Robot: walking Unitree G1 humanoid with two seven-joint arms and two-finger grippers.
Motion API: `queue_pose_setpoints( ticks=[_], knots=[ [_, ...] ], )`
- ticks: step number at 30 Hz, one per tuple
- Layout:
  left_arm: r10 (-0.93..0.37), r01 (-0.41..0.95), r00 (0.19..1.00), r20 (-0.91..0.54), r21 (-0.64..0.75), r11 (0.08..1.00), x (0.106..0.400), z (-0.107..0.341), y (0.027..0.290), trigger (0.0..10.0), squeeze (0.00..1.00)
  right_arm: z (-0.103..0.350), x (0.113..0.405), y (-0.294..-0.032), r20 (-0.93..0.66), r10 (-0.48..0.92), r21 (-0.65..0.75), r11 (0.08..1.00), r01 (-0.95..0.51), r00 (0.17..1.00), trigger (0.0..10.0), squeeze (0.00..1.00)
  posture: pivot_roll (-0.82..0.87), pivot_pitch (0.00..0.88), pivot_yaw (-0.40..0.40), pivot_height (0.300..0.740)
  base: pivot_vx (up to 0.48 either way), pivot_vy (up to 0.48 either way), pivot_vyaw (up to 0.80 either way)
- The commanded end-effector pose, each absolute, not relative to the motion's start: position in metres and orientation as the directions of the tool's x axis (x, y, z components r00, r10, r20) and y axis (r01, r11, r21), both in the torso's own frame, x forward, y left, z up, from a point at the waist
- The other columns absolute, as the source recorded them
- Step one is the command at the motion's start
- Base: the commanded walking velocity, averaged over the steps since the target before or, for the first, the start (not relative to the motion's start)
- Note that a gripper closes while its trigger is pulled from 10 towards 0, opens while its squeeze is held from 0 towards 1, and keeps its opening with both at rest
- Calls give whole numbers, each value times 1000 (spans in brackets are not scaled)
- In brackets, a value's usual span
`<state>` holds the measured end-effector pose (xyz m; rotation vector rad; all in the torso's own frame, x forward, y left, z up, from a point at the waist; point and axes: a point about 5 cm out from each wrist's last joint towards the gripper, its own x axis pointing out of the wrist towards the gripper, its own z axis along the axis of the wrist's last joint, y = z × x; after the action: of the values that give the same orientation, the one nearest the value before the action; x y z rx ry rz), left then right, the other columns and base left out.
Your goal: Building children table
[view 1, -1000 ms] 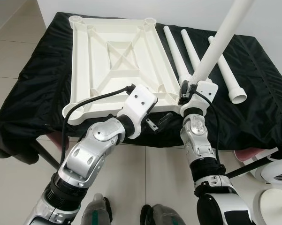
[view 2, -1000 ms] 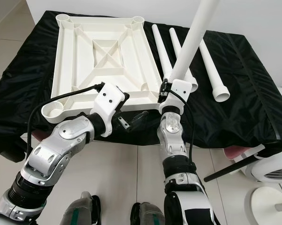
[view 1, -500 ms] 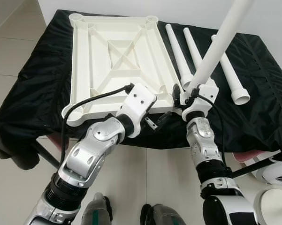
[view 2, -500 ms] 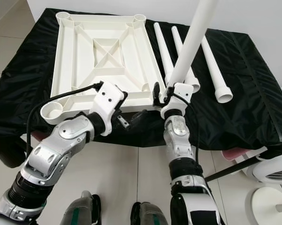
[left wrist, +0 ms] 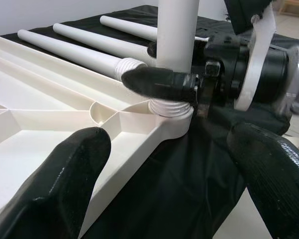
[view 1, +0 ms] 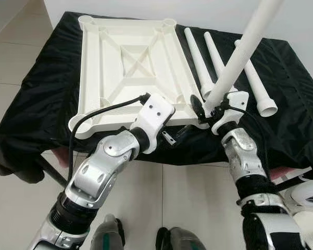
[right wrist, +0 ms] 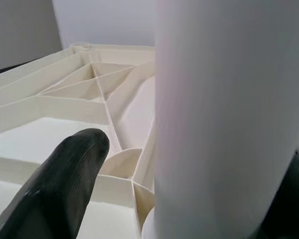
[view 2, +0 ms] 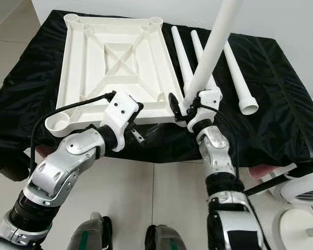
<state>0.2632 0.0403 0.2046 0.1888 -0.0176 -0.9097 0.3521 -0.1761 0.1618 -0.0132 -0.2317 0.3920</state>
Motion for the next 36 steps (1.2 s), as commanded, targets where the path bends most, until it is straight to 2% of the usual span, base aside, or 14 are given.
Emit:
queue_pose_setpoints(
  ticks=[1, 10, 14, 25, 26, 29, 30, 32, 33, 35, 36],
  knots=[
    [-802, 799, 594, -60, 164, 579, 260, 204, 37, 10000, 0, 162, 353, -184, 208, 404, -66, 915, -399, 891, 10000, 0, 118, 45, -81, 740, 0, 0, 0],
    [-805, 802, 590, -63, 162, 576, 259, 204, 37, 10000, 0, 175, 356, -208, 174, 484, -155, 873, -462, 857, 10000, 0, 117, 49, -79, 740, 0, 0, 0],
    [-805, 802, 590, -64, 162, 575, 259, 204, 37, 10000, 0, 175, 355, -212, 122, 553, -179, 829, -530, 824, 10000, 0, 118, 51, -79, 740, 0, 0, 0],
    [-803, 801, 592, -68, 160, 577, 259, 204, 38, 10000, 0, 171, 353, -224, 38, 618, -211, 773, -598, 785, 10000, 0, 119, 63, -77, 740, 0, 0, 0],
    [-803, 801, 592, -68, 160, 577, 259, 204, 39, 10000, 0, 170, 353, -225, 37, 613, -200, 779, -595, 790, 8824, 0, 120, 65, -78, 740, 0, 0, 0],
    [-803, 800, 593, -67, 160, 578, 259, 204, 39, 10000, 0, 168, 354, -226, 36, 605, -189, 786, -589, 795, 8824, 0, 120, 66, -77, 740, 0, 0, 0],
    [-802, 800, 593, -67, 160, 579, 259, 204, 39, 10000, 0, 167, 354, -226, 40, 596, -177, 794, -582, 802, 7647, 0, 120, 69, -76, 740, 0, 0, 0],
    [-802, 799, 594, -67, 159, 579, 259, 204, 39, 10000, 0, 166, 354, -227, 43, 587, -163, 802, -574, 808, 7647, 0, 120, 69, -76, 740, 0, 0, 0],
    [-801, 799, 595, -67, 159, 580, 259, 204, 39, 10000, 0, 164, 354, -227, 48, 576, -151, 812, -564, 816, 2902, 0, 121, 72, -75, 740, 0, 0, 0],
    [-801, 799, 595, -67, 159, 580, 259, 204, 39, 10000, 0, 164, 355, -228, 51, 569, -144, 817, -558, 821, 2902, 0, 120, 73, -75, 740, 0, 0, 0],
    [-800, 798, 596, -68, 159, 581, 259, 205, 40, 10000, 0, 163, 355, -228, 55, 565, -134, 821, -554, 823, 0, 0, 122, 74, -75, 740, 0, 0, 0]
  ],
)
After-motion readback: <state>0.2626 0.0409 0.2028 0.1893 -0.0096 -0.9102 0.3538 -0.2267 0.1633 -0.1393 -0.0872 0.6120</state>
